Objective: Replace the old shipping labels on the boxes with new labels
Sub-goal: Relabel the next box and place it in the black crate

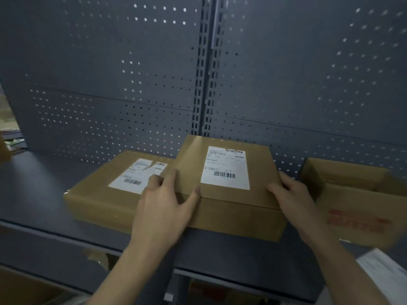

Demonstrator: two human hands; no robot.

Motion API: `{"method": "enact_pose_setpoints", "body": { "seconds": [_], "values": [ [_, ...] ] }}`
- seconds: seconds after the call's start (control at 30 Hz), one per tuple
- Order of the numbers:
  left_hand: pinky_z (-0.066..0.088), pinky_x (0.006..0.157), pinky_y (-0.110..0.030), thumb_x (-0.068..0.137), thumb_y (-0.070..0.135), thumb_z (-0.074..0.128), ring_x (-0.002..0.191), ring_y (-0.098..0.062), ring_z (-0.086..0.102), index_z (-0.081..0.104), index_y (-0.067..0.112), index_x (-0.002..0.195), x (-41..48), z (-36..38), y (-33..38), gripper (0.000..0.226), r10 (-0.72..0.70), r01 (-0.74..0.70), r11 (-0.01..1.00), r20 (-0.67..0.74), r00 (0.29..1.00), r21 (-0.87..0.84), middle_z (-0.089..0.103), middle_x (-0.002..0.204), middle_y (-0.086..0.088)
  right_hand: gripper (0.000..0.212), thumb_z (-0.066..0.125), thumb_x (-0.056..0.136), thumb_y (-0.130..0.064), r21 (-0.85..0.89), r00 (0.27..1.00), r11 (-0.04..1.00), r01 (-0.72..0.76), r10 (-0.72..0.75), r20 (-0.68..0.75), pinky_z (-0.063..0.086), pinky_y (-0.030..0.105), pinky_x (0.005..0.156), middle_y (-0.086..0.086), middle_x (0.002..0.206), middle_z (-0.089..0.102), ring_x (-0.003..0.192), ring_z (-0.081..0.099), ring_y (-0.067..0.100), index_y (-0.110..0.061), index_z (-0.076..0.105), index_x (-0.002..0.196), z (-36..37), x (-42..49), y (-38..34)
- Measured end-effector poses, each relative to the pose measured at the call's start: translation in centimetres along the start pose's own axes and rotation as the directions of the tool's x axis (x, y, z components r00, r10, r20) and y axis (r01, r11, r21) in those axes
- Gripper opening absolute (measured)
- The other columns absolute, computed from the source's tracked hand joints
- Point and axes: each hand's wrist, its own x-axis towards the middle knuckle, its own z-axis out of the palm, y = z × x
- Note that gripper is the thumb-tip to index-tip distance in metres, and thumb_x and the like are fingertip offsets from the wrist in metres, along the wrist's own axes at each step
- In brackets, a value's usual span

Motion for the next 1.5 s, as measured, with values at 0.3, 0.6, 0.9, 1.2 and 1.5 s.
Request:
{"method": "enact_pose_setpoints", "body": {
  "seconds": [0.3,0.6,0.9,1.2,1.5],
  "values": [
    [0.034,0.087,-0.024,0.088,0.056,0.06,0.117,-0.022,0.049,0.03,0.014,0.153,-3.3,5.8,1.9,0.083,-0.069,0.09,0.989,0.172,0.983,-0.115,0.045,0.125,0.0,0.035,0.049,0.097,-0.023,-0.051,0.993,0.992,-0.117,0.116,-0.021,0.043,0.023,0.066,-0.018,0.105,0.065,0.092,0.06,0.003,-0.034,0.057,0.13,-4.8,-1.5,5.1],
    [0.044,0.088,-0.03,0.083,0.058,0.064,0.113,-0.02,0.052,0.045,0.024,0.141,-4.3,7.5,0.3,0.07,-0.13,0.154,0.984,0.232,0.964,-0.09,0.046,0.116,0.004,0.046,0.05,0.096,-0.022,-0.046,0.985,0.984,-0.171,0.172,0.017,0.046,0.026,0.082,-0.015,0.116,0.063,0.101,0.059,0.005,-0.03,0.048,0.141,-4.1,-1.5,9.1],
    [0.047,0.095,-0.045,0.088,0.039,0.061,0.113,-0.032,0.054,0.064,0.011,0.122,2.5,8.7,2.0,0.044,0.165,-0.172,0.985,0.201,0.965,0.016,0.057,0.119,-0.008,0.022,0.054,0.099,-0.024,-0.565,0.955,0.784,0.258,-0.295,0.026,0.035,0.011,0.075,-0.01,0.109,0.058,0.097,0.052,0.003,-0.019,0.065,0.118,-3.2,2.9,5.7],
    [0.035,0.11,-0.049,0.096,0.047,0.045,0.139,-0.035,0.026,0.045,0.02,0.141,7.3,14.3,1.6,0.052,0.161,-0.229,0.968,0.452,0.878,0.101,0.036,0.148,-0.008,0.022,0.044,0.103,-0.022,-0.748,0.915,0.529,0.401,-0.267,0.302,0.047,0.033,0.082,-0.004,0.103,0.053,0.098,0.053,0.017,-0.021,0.065,0.108,-1.2,10.9,7.5],
    [0.043,0.101,-0.049,0.096,0.043,0.044,0.133,-0.034,0.029,0.055,0.018,0.126,7.2,14.7,1.6,0.041,0.163,-0.24,0.962,0.434,0.886,0.128,0.04,0.142,-0.007,0.02,0.043,0.102,-0.021,-0.715,0.905,0.558,0.421,-0.311,0.289,0.037,0.026,0.073,-0.009,0.1,0.05,0.088,0.054,0.013,-0.025,0.063,0.102,-1.0,11.6,8.6]
  ]
}}
